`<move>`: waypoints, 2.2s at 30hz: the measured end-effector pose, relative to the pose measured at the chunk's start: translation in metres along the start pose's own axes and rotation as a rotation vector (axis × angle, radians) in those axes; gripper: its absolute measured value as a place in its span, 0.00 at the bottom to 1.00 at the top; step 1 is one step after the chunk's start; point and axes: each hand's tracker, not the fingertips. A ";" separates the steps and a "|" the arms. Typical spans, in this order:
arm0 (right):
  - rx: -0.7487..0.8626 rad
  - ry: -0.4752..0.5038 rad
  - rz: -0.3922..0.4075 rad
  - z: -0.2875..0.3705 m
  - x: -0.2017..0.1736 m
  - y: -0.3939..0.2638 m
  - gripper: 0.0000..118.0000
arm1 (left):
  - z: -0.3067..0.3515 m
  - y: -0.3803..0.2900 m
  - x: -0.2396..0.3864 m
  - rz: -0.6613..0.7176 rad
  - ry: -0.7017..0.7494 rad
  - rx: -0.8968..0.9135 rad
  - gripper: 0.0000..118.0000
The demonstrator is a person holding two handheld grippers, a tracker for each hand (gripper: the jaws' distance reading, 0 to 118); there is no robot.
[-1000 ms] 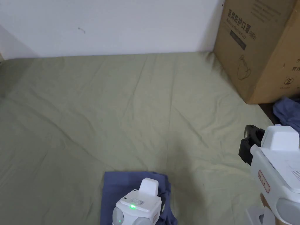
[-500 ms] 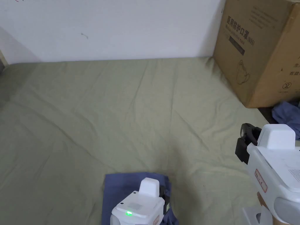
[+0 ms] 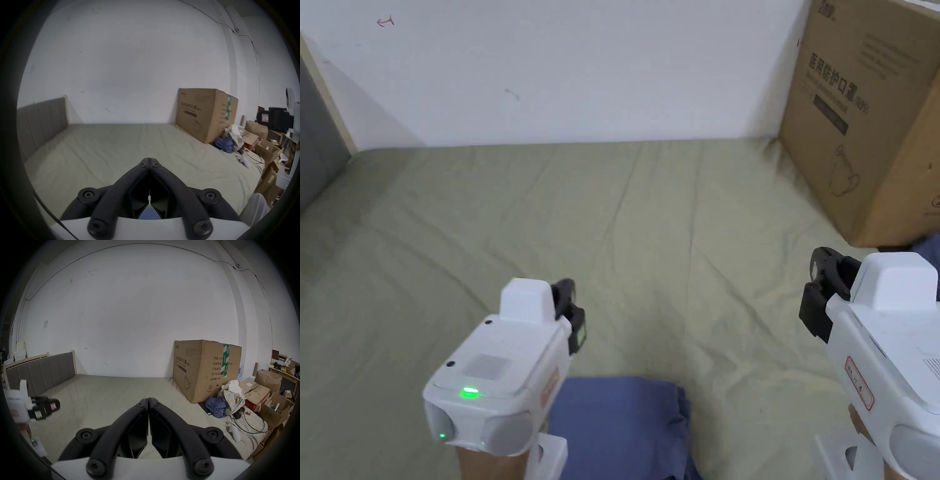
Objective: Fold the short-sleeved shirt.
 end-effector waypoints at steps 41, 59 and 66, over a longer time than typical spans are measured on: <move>-0.448 0.195 0.018 -0.077 -0.138 -0.230 0.00 | 0.028 -0.015 -0.097 0.035 0.205 0.000 0.00; -0.476 0.232 0.069 -0.075 -0.127 -0.263 0.00 | -0.063 -0.127 -0.113 0.548 -0.082 -0.671 0.80; -0.481 0.241 0.059 -0.076 -0.125 -0.262 0.00 | -0.094 -0.167 -0.116 0.597 -0.215 -0.795 0.80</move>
